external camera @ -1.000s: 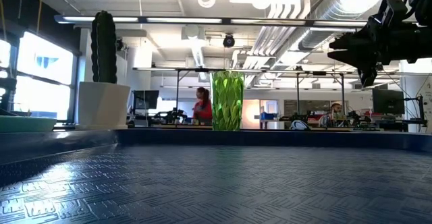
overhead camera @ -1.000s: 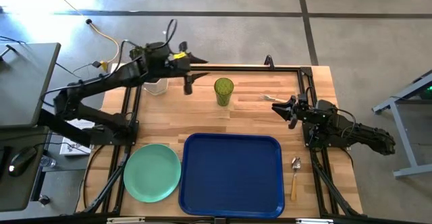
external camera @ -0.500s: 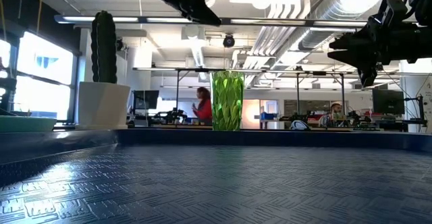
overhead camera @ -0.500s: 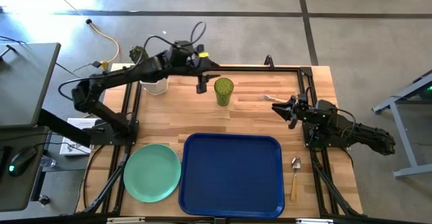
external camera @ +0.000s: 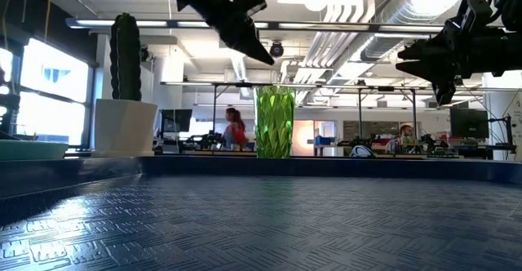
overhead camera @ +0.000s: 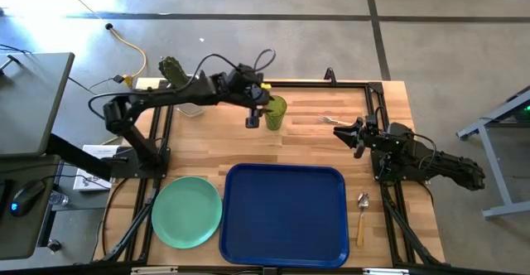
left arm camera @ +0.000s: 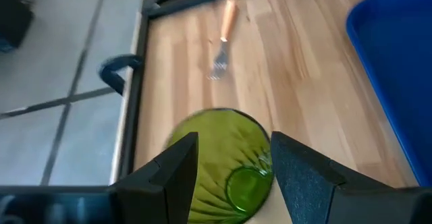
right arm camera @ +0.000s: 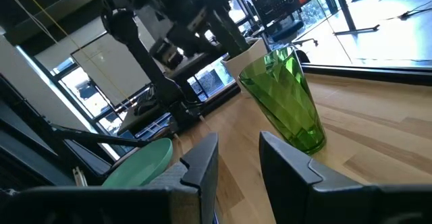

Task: Pick and place plate/cup/fork/spoon on tray
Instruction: Put the green glass on the blue tray

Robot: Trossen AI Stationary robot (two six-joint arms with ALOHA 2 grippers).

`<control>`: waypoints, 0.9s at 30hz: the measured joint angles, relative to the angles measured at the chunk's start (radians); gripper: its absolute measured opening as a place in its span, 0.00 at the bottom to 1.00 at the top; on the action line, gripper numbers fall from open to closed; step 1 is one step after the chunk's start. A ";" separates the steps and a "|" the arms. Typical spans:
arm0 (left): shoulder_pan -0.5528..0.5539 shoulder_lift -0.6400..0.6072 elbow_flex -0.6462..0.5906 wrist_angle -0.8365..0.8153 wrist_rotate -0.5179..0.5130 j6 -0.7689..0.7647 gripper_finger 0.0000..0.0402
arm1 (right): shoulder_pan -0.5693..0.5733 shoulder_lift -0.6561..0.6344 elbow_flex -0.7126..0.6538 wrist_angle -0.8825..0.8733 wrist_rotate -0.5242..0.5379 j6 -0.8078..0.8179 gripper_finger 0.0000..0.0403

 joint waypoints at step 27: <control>-0.046 0.088 0.000 -0.060 -0.033 -0.014 0.43 | 0.000 0.000 0.000 0.000 0.000 0.000 0.24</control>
